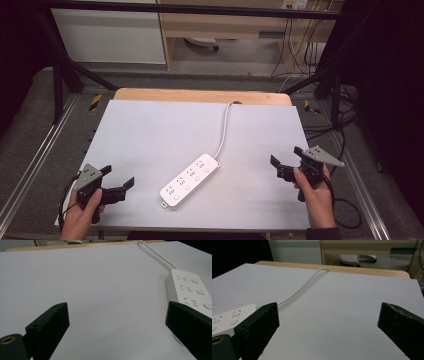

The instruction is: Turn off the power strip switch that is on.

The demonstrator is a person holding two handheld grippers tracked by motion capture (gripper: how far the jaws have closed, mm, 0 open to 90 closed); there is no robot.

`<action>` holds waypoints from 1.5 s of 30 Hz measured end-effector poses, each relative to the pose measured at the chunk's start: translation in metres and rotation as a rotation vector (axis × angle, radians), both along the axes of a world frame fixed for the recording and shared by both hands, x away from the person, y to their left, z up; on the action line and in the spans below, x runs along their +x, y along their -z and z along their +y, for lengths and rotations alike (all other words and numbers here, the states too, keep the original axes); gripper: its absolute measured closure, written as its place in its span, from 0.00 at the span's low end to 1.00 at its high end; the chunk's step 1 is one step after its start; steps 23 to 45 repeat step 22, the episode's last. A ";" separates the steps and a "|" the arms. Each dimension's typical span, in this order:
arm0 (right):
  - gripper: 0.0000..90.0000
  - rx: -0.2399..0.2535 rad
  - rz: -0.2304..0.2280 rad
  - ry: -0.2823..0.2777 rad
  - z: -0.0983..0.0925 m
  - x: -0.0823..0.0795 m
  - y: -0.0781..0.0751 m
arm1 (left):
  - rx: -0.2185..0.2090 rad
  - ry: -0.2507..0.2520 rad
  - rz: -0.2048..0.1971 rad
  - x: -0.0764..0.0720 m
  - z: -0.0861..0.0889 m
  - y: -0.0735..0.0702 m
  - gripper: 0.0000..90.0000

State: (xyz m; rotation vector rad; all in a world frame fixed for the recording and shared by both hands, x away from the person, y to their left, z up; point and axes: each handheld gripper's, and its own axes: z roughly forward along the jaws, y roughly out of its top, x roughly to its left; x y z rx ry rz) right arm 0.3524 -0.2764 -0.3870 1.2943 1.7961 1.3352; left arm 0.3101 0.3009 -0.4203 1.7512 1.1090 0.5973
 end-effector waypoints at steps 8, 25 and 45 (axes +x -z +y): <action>0.05 -0.016 0.049 0.014 -0.004 0.004 0.025 | -0.001 -0.001 -0.003 0.000 0.000 0.000 0.06; 0.04 -0.172 0.202 -0.063 0.023 0.008 0.062 | 0.006 0.002 -0.008 0.000 0.000 -0.001 0.06; 0.04 -0.172 0.202 -0.063 0.023 0.008 0.062 | 0.006 0.002 -0.008 0.000 0.000 -0.001 0.06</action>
